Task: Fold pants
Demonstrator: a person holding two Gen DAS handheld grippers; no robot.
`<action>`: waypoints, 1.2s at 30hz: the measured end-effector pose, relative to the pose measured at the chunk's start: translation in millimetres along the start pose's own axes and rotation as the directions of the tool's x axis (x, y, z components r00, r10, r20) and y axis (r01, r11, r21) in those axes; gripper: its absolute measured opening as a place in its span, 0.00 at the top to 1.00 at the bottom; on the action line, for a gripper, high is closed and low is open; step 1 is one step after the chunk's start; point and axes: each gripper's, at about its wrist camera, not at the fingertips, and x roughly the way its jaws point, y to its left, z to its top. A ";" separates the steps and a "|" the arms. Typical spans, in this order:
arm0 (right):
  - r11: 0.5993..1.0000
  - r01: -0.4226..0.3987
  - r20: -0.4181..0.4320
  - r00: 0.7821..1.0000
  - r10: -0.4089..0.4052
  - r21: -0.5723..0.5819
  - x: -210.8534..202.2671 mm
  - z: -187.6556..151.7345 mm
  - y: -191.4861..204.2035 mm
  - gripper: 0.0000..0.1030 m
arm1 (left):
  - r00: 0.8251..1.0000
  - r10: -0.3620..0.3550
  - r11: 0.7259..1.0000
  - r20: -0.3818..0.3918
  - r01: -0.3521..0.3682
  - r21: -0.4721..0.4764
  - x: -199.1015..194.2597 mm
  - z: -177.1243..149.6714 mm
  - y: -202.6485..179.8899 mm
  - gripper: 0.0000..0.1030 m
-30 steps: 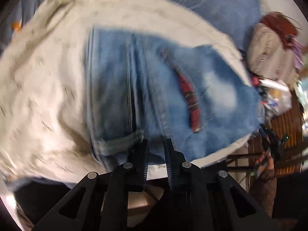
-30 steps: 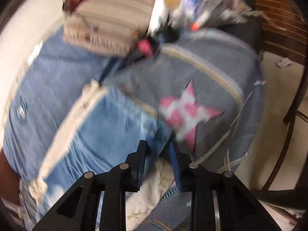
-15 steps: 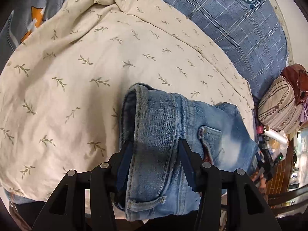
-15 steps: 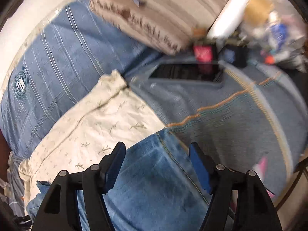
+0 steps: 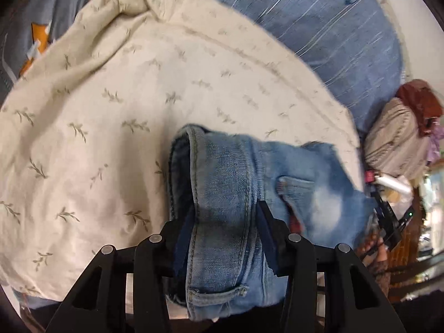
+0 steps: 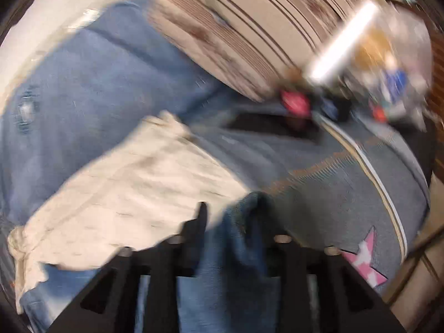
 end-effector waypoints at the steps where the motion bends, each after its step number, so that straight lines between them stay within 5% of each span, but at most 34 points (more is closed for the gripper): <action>1: 0.996 -0.075 0.018 0.997 0.076 -0.052 -10.9 0.6 23.9 0.44 | 1.000 -0.018 1.000 0.009 0.018 -0.005 -4.4 1.2 1.5 0.57; 3: 0.965 -0.219 -0.006 0.975 0.220 -0.144 -19.8 -1.8 68.7 0.27 | 1.000 -0.012 1.000 0.023 0.012 -0.013 -6.2 2.4 6.5 0.56; 5: 0.888 -0.395 -0.144 0.918 0.370 -0.237 -11.0 -13.7 133.3 0.22 | 1.000 -0.007 0.998 0.004 0.007 -0.055 1.3 4.4 12.4 0.56; 8: 0.808 -0.501 -0.281 0.860 0.426 -0.310 6.5 -37.7 199.6 0.25 | 0.998 -0.067 0.991 0.000 0.066 -0.112 4.3 4.5 17.5 0.56; 10: 0.766 -0.523 -0.353 0.844 0.404 -0.375 22.0 -59.3 244.2 0.25 | 0.995 -0.095 0.990 0.019 0.097 -0.105 -2.4 3.6 19.2 0.55; 12: 0.713 -0.524 -0.402 0.843 0.357 -0.465 32.8 -81.1 278.7 0.38 | 0.990 -0.136 0.983 0.029 0.139 -0.120 -9.7 4.6 25.9 0.54; 13: 0.688 -0.513 -0.424 0.849 0.316 -0.514 34.7 -90.9 290.5 0.83 | 0.989 -0.142 0.982 0.030 0.145 -0.121 -9.6 6.0 27.9 0.54; 14: 0.655 -0.489 -0.444 0.860 0.251 -0.577 39.7 -100.0 304.6 0.96 | 0.989 -0.141 0.982 0.033 0.144 -0.119 -8.3 8.0 30.1 0.54; 15: 0.647 -0.468 -0.421 0.875 0.241 -0.602 36.0 -101.8 306.5 0.97 | 0.991 -0.130 0.985 0.033 0.133 -0.110 -6.4 9.7 31.1 0.54; 18: 0.683 -0.423 -0.377 0.898 0.228 -0.595 44.9 -90.1 306.5 0.98 | 1.000 -0.024 0.997 -0.020 0.023 -0.075 26.3 16.0 32.6 0.54; 20: 0.723 -0.332 -0.373 0.921 0.110 -0.606 70.2 -91.7 300.7 1.00 | 0.999 -0.017 0.995 -0.050 0.012 -0.102 41.9 17.2 35.7 0.54; 21: 0.747 -0.324 -0.370 0.922 0.113 -0.580 75.0 -88.9 294.5 1.00 | 0.998 -0.034 0.993 -0.045 0.029 -0.111 39.5 17.8 37.7 0.54; 23: 0.831 -0.342 -0.360 0.914 0.187 -0.438 62.3 -69.9 275.2 0.92 | 0.998 -0.052 0.993 -0.039 0.047 -0.104 28.1 16.9 38.5 0.56; 25: 0.861 -0.409 -0.347 0.889 0.300 -0.303 37.8 -56.3 252.0 0.92 | 0.997 -0.073 0.993 -0.016 0.071 -0.092 9.1 11.3 41.6 0.58; 29: 0.868 -0.472 -0.305 0.858 0.412 -0.154 -23.8 -56.3 211.2 0.53 | 0.989 -0.146 0.989 0.011 0.146 -0.035 -30.2 -19.4 44.0 0.55; 33: 0.914 -0.323 -0.178 0.942 0.285 -0.247 -76.5 -77.9 164.9 0.43 | 0.985 -0.170 0.983 -0.030 0.172 0.063 -40.6 -50.9 37.8 0.51; 36: 0.905 -0.239 -0.200 0.964 0.177 -0.353 -75.6 -99.2 158.6 0.35 | 0.991 -0.120 0.988 -0.051 0.125 0.090 -28.8 -59.1 29.6 0.50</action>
